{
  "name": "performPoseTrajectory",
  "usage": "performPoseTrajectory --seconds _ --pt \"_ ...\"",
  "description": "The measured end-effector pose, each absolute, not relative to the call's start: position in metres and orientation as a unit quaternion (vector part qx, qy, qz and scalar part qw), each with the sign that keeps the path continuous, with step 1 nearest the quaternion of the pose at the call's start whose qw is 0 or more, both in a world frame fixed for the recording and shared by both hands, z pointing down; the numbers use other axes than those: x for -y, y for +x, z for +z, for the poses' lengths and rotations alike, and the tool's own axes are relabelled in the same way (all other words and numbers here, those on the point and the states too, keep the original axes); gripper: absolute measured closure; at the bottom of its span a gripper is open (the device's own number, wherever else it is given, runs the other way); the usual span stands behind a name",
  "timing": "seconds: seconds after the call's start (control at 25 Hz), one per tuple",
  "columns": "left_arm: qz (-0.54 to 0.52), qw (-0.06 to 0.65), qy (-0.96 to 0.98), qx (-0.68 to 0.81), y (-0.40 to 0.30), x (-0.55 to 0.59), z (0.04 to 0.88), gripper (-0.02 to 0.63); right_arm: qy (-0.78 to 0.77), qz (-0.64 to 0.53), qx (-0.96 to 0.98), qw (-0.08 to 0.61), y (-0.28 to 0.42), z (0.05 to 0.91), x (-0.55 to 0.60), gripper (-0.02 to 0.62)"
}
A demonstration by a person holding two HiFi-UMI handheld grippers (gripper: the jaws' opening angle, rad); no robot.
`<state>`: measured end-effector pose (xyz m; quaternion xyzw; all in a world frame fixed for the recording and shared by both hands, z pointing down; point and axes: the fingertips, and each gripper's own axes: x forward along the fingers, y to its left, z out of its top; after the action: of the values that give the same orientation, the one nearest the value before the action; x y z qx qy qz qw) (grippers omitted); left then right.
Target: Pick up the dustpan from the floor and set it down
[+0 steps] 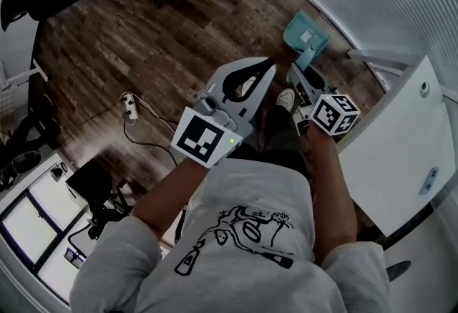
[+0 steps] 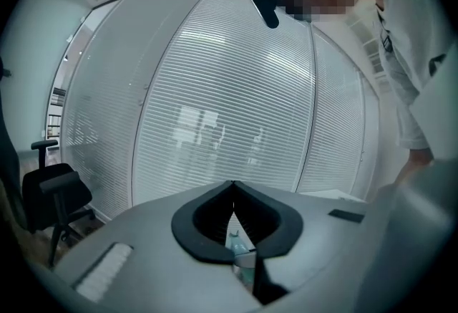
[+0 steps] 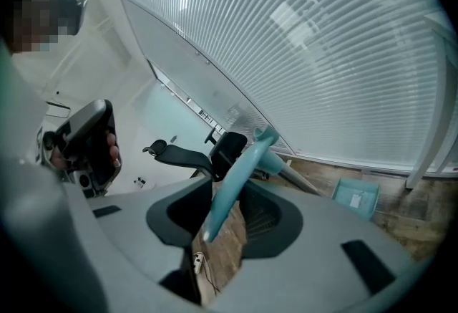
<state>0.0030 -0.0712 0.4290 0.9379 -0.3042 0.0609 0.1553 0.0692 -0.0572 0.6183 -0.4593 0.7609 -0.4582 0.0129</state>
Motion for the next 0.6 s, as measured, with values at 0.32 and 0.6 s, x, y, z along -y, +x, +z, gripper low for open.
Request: performPoseTrajectory --seconds 0.32,0.6 --pt "0.053 0.144 0.941 0.303 -0.001 0.065 0.401 0.604 -0.454 -0.446 -0.771 0.025 0.069 0.574 0.054 0.482" --pt "0.048 0.135 0.942 0.305 -0.006 0.059 0.381 0.604 -0.452 -0.445 -0.773 0.027 0.069 0.546 0.044 0.480"
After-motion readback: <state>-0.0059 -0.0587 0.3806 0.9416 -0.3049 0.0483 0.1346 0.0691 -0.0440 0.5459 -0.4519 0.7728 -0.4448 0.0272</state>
